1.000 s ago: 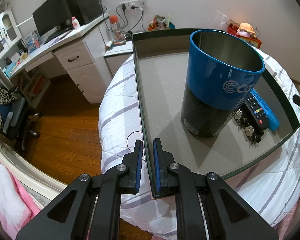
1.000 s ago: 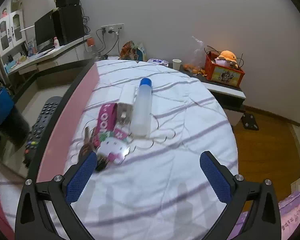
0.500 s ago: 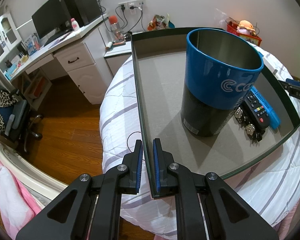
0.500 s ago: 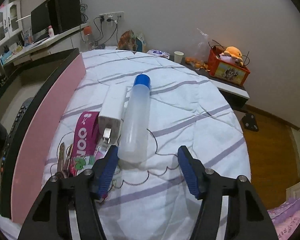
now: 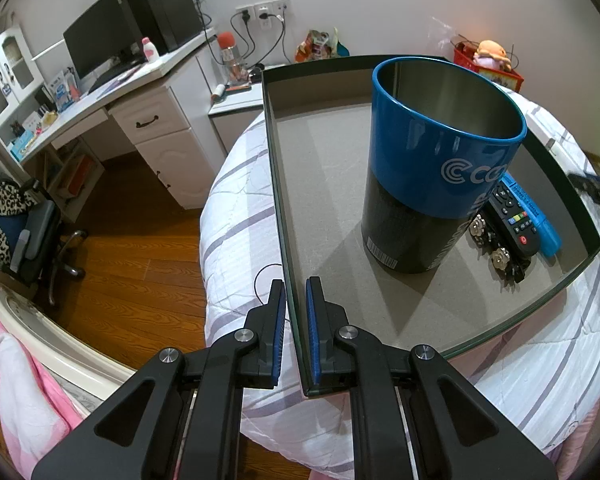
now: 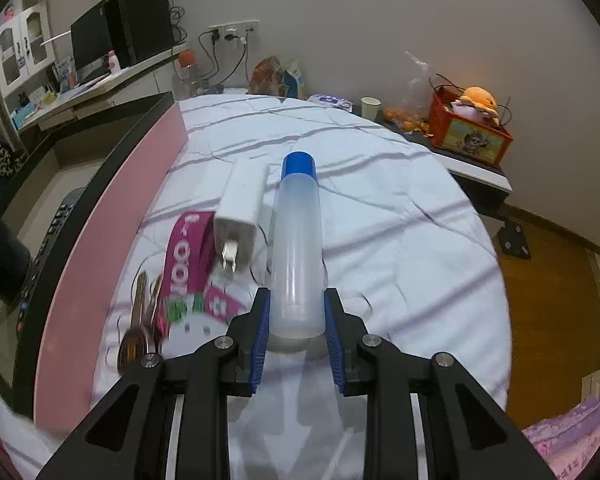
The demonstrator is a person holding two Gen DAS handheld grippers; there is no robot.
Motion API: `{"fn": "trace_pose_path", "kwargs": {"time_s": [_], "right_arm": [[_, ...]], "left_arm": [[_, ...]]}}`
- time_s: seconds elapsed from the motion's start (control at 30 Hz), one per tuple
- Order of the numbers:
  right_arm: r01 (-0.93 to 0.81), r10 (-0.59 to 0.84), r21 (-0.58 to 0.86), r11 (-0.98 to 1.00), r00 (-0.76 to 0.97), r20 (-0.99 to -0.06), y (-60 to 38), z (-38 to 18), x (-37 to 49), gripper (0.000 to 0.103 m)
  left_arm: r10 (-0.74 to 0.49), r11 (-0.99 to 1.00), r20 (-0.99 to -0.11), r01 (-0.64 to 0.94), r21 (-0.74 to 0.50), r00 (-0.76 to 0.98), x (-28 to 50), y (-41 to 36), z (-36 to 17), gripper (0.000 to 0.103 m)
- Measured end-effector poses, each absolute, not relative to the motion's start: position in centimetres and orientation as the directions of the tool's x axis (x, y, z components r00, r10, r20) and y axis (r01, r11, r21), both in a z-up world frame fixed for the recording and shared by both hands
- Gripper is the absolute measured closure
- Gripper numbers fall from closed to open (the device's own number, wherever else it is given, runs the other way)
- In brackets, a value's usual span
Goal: Organize rigid objects
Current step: 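Move the right gripper to the clear blue-capped bottle and grasp it, then lift the bottle and carry it into the tray beside the remote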
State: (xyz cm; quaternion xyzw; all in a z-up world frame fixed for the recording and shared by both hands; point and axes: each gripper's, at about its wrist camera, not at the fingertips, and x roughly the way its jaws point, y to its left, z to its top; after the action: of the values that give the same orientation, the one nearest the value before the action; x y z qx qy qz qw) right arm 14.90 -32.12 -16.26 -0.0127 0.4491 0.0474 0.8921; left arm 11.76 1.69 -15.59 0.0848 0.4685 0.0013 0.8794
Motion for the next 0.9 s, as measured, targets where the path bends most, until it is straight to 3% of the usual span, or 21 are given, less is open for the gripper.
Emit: {"fn": "trace_pose_path", "kwargs": {"time_s": [0.33,0.6,0.67,0.73,0.9], "right_arm": [[-0.077,0.096,0.063,0.995,0.554,-0.827,-33.9,-16.1,7.4,0.077],[-0.064,0.114,0.095,0.993,0.589,-0.800,-33.9,-16.0,6.5,0.076],[-0.068,0.119,0.098,0.993,0.598,-0.793,-33.7,-16.0,7.3,0.070],[-0.069,0.110,0.085,0.994,0.607,-0.787,-33.4,-16.0,8.0,0.058],[-0.065,0.070,0.039,0.997,0.607,-0.792,-32.6,-16.4,9.8,0.058]], "left_arm": [[0.074,0.987,-0.821,0.077,0.142,0.566,11.8,1.7,-15.5,0.095],[0.071,0.988,-0.821,0.076,0.138,0.567,11.7,1.7,-15.6,0.095],[0.071,0.987,-0.821,0.077,0.138,0.567,11.7,1.6,-15.6,0.094],[0.070,0.988,-0.821,0.077,0.137,0.566,11.7,1.7,-15.6,0.094],[0.067,0.988,-0.822,0.077,0.134,0.566,11.7,1.6,-15.6,0.094]]}}
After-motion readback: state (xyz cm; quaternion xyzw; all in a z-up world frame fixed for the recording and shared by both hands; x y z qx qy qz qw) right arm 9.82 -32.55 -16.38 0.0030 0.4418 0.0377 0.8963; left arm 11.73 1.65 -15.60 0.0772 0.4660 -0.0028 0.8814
